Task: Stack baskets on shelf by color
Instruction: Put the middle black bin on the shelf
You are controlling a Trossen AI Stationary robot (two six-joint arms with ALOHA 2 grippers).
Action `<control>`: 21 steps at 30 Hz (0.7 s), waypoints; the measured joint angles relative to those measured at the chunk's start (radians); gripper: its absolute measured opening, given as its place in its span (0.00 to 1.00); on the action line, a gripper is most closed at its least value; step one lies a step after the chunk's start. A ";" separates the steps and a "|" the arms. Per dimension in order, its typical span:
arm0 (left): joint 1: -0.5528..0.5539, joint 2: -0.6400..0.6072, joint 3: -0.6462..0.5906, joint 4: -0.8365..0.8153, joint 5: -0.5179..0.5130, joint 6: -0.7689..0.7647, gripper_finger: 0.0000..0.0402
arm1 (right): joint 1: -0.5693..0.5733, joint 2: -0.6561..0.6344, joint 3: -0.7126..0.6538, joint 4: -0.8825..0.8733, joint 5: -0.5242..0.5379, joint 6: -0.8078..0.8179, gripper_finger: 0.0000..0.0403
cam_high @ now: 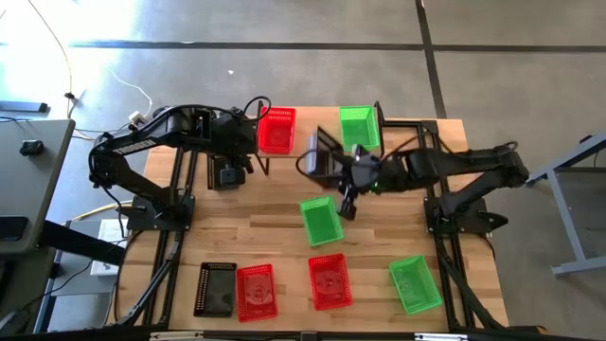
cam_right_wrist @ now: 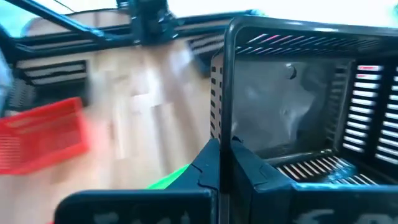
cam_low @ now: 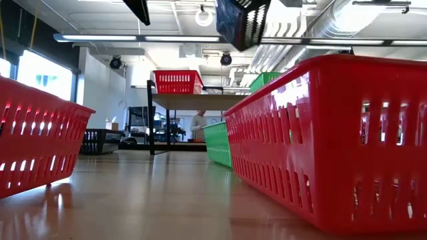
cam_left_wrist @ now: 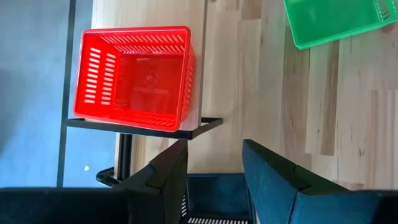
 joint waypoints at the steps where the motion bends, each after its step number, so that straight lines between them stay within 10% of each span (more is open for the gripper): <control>1: 0.001 0.000 0.000 0.000 0.000 -0.002 0.35 | -0.016 0.000 0.014 -0.001 0.005 -0.045 0.00; 21: 0.040 0.000 0.000 -0.003 0.001 -0.253 0.35 | -0.315 0.001 0.096 0.100 -0.041 -0.556 0.00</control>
